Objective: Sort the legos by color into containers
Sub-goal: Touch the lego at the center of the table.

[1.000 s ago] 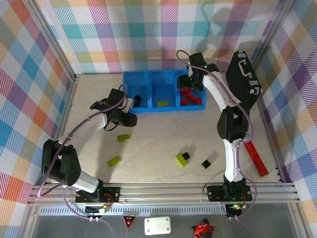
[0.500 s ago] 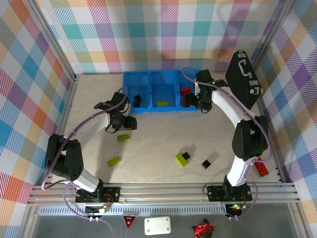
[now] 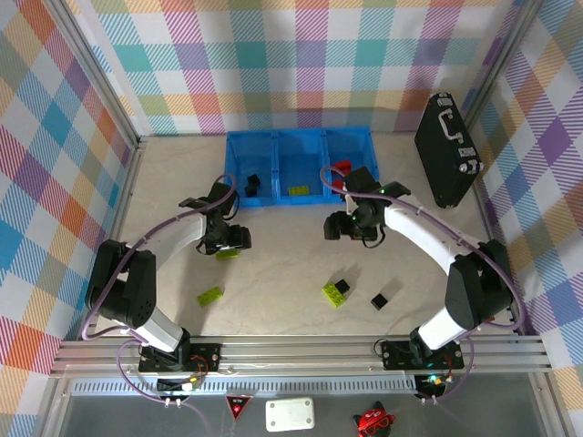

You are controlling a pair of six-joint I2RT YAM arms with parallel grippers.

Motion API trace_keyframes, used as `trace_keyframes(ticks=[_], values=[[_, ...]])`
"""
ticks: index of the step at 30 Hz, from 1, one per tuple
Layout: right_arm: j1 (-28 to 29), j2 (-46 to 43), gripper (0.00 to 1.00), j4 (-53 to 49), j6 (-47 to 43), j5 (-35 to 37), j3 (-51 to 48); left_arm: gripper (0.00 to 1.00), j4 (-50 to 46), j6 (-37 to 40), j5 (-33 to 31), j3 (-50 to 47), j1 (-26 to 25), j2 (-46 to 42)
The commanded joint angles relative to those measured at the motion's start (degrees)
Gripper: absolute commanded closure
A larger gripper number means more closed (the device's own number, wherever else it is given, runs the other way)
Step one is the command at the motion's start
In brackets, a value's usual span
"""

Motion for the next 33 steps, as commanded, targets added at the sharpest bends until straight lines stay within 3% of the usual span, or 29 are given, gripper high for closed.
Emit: trace_keyframes(ticks=[1,14,20,33], values=[[0.7,-2.2,0.24,0.6,2.4,0.7,-2.2,0.23,0.7,-2.0,-2.7,-0.6,0.5,1.9],[1.0,-5.9,0.24,-0.3,2.9,2.0,-8.3,0.19,0.9,-4.0,-7.5,-0.7,1.9,5.6],[1.1,-5.9,0.24,0.2,3.3,1.8,-8.7,0.19,0.7,-3.3,-6.8,0.2,2.2,7.0],[1.3,-4.5,0.24,0.9,3.5,1.1,-8.4,0.2,-2.9,-2.7,-7.7,1.9,2.2,0.6]])
